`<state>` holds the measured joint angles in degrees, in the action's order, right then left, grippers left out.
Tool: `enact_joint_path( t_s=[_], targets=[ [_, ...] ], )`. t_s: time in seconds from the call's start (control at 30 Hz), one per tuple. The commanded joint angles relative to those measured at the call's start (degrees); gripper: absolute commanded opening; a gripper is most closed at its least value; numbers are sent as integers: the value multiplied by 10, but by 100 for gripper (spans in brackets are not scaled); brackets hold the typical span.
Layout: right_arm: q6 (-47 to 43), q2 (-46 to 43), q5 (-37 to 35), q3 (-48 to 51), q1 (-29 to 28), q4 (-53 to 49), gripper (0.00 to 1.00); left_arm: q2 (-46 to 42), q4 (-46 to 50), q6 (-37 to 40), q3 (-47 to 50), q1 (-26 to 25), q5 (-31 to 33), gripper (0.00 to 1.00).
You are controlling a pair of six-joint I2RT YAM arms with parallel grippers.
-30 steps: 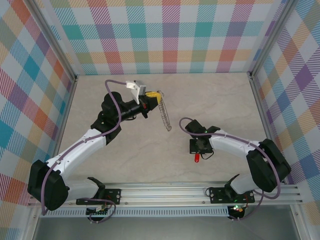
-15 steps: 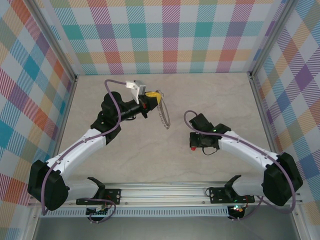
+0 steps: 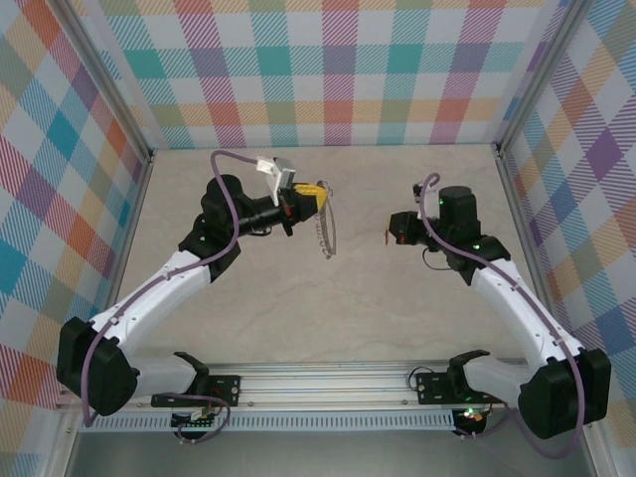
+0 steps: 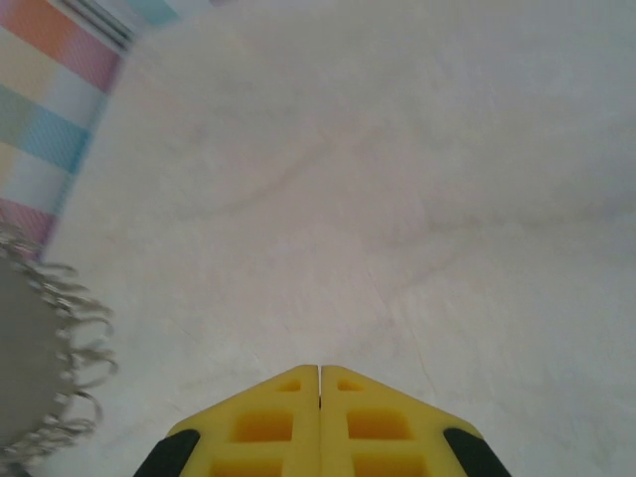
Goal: Put the keys on the keyring
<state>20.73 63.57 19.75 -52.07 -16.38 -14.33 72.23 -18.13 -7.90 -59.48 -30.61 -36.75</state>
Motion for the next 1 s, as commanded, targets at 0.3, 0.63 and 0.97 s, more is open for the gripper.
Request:
enact_joint_path(
  t_s=[0.3,0.63,0.97],
  targets=[
    [17,14,167,-41,17,206,0,39,16,27,-65,4,-75,0],
    [53,39,234,-47,16,296,0,65,20,28,-87,-4,-50,0],
    [92,43,249,-38,11,345,0,80,22,27,-96,-11,-38,0]
  ],
)
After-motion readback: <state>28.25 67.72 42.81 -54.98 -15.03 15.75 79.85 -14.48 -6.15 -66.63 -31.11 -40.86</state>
